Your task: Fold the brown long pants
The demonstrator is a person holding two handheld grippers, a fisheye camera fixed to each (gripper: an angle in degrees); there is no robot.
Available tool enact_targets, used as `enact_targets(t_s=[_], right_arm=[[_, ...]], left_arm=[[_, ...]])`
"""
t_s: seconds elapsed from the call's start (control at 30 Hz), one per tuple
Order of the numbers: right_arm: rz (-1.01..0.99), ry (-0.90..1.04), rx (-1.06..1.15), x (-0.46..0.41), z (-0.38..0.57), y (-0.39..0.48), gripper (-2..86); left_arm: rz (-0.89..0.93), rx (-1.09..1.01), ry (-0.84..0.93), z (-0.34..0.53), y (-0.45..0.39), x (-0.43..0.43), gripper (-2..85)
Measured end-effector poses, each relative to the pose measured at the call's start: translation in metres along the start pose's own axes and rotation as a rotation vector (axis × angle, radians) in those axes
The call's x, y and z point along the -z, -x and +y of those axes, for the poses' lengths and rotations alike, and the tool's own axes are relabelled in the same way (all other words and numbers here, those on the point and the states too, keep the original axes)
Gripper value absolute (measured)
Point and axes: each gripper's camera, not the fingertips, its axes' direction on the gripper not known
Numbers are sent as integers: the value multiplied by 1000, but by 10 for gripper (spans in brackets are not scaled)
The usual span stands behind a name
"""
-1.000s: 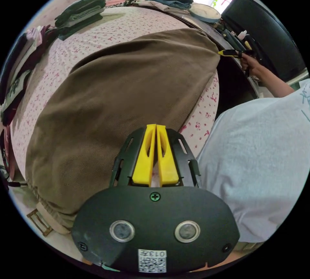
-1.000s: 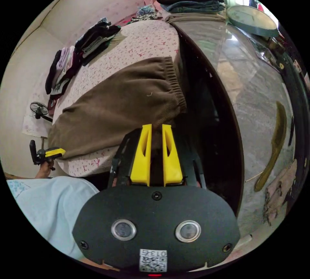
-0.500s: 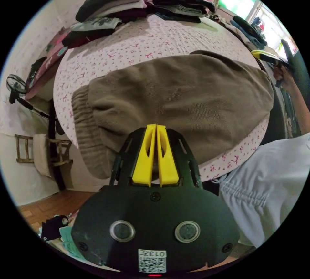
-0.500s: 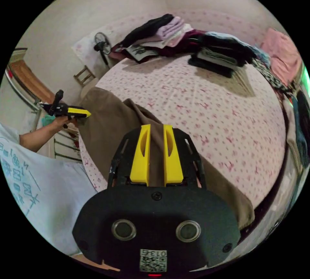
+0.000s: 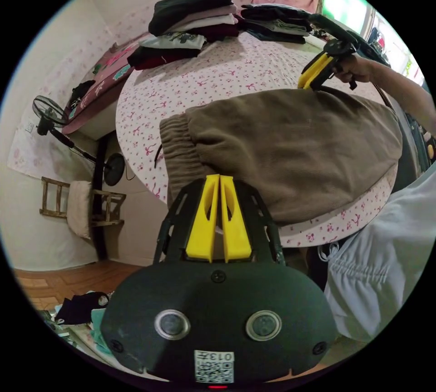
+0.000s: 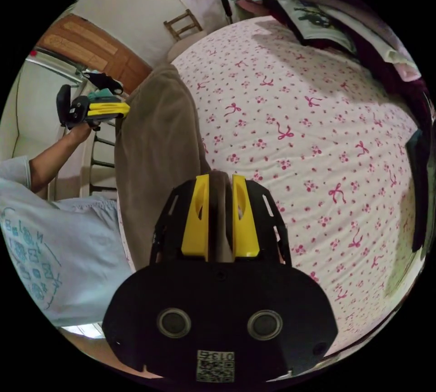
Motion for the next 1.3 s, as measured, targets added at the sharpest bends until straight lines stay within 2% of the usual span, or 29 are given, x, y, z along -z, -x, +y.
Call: enact_targets(t_s=[0.1, 0.17, 0.27, 0.4, 0.5, 0.67, 0.73, 0.87, 1.0, 1.1, 1.2, 1.3], right_arm=[[-28, 33, 16, 4, -14, -13, 38], [57, -32, 13, 27, -15, -27, 27], [-43, -161, -113, 52, -4, -66, 21], [-74, -131, -160, 42, -6, -86, 20], [-51, -137, -167, 49, -9, -89, 23], [85, -303, -219, 119, 53, -88, 33], [129, -265, -194, 126, 78, -78, 39], [189, -155, -158, 109, 118, -55, 59], [160, -110, -144, 88, 129, -44, 66], [180, -93, -141, 76, 133, -41, 46], [127, -171, -270, 88, 151, -52, 19], [-65, -361, -457, 103, 189, -76, 12]], left_arm=[[-53, -47, 33, 2, -9, -5, -4], [-101, -48, 46, 5, -14, -7, -4], [-134, 23, 11, 21, -18, -11, -4], [-180, 12, 0, 27, -26, -11, -4], [-148, 23, -1, 28, -21, -7, -4], [-32, 177, -56, 29, -5, 16, -4], [-53, 88, -157, 15, -20, 36, -4], [14, -122, -220, -30, -60, 36, -3], [145, -280, -176, -77, -105, 8, -3], [105, -329, -122, -91, -125, -10, -3], [85, -316, -104, -92, -126, -19, -3], [147, -243, -119, -92, -116, -19, -3]])
